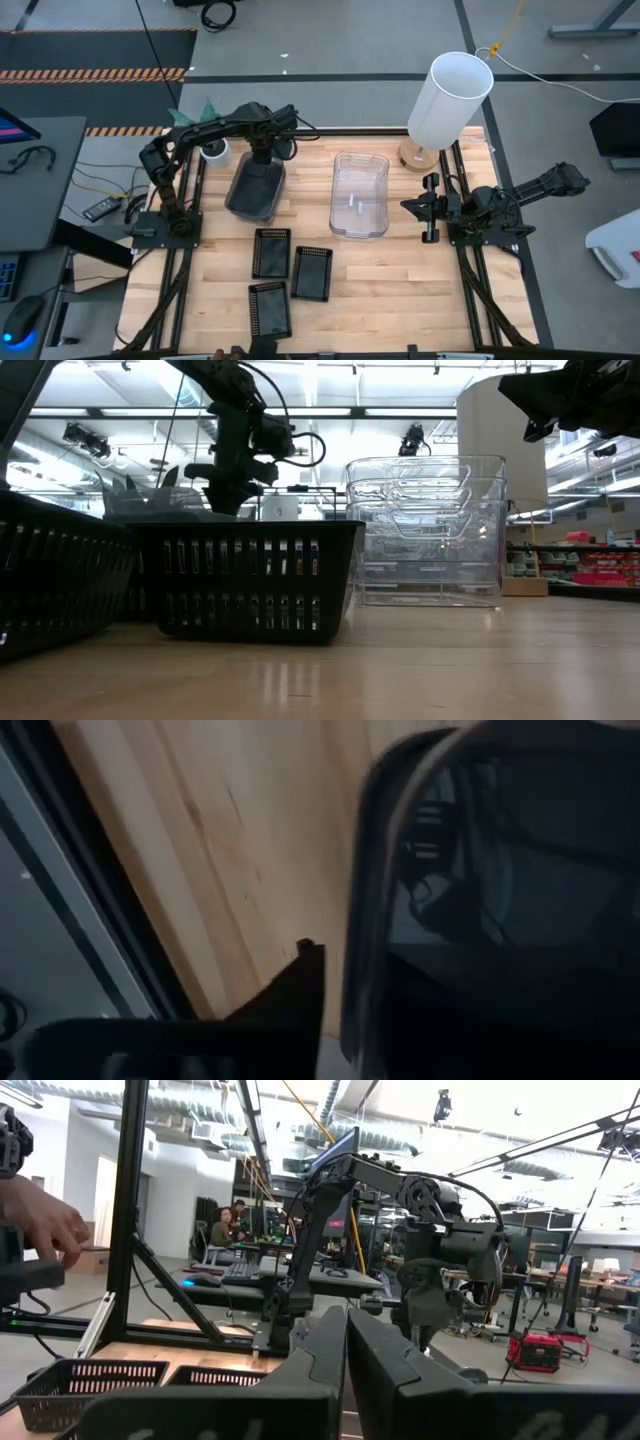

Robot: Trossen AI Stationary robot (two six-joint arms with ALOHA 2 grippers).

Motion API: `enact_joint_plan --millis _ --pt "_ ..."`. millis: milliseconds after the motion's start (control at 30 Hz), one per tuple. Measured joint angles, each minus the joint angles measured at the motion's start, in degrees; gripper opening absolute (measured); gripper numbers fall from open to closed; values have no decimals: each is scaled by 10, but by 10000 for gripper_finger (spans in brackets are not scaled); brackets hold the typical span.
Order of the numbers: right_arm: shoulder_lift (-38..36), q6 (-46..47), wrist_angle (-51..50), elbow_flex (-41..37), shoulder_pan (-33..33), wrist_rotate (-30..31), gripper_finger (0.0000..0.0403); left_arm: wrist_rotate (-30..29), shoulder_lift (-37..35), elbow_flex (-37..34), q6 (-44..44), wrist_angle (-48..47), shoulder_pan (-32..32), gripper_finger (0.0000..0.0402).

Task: Stack baskets by color
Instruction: Stack the bottom transparent black bin on the transparent black bin

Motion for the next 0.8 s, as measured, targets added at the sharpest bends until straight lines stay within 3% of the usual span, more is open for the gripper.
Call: enact_joint_plan --millis 233,367,500,800 --pt "0 0 0 0 0 0 22 -21 13 0 6 43 9 202" --pt "0 0 0 0 0 0 22 -73 25 0 6 83 12 238" --pt "0 0 0 0 0 0 22 -107 34 0 6 130 24 237" --pt "0 0 0 0 0 0 22 -163 47 0 1 218 82 194"
